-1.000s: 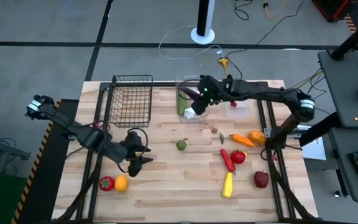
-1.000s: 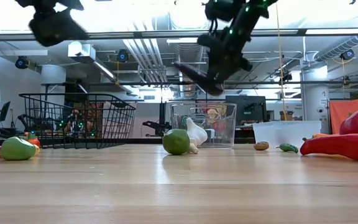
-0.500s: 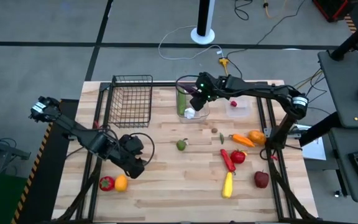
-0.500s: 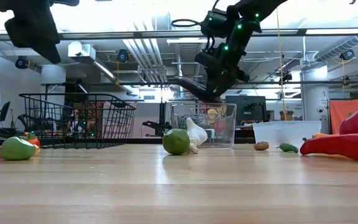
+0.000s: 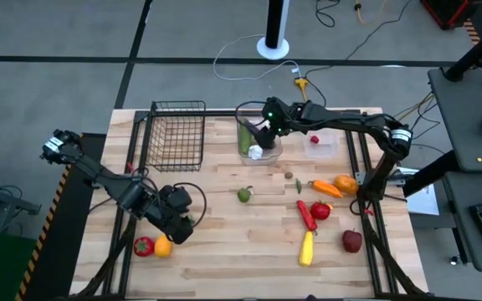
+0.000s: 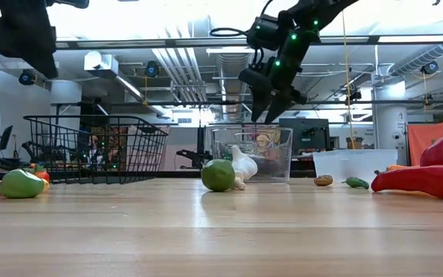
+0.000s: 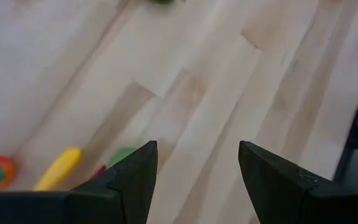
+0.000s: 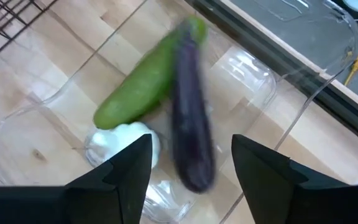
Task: Sort produce into baskets
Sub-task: Put the yellow lemon into the black wire basket
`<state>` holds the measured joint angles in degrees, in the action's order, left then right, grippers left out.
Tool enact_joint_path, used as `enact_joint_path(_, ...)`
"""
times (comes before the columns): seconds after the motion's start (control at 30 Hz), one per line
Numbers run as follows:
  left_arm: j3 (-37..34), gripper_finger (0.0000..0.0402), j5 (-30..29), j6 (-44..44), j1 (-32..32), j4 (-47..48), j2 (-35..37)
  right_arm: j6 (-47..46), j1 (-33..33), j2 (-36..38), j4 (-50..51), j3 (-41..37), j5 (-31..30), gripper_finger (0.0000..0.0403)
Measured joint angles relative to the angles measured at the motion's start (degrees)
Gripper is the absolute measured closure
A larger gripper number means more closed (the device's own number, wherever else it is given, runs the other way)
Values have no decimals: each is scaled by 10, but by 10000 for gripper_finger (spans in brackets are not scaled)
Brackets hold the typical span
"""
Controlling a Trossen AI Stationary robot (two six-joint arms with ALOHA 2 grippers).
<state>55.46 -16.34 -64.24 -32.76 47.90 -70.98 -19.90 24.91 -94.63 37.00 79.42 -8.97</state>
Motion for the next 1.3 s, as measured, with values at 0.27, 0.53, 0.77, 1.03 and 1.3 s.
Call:
enact_joint_path(0.27, 0, 194, 60, -111, -37, 1, -18, 12, -5, 16, -5, 0, 0, 188)
enact_joint_path(0.53, 0, 194, 179, -257, -77, 1, -58, 27, -40, 27, -13, 0, 0, 188)
enact_joint_path(0.77, 0, 194, 190, -327, -95, 11, -77, 30, -78, 27, -28, 0, 0, 188)
enact_joint_path(1.03, 0, 194, 222, -359, -94, 102, -107, 29, -107, 27, -31, 0, 0, 188)
enact_joint_path(1.3, 0, 194, 225, -348, -95, 98, -142, 25, -113, 27, -31, 0, 0, 188)
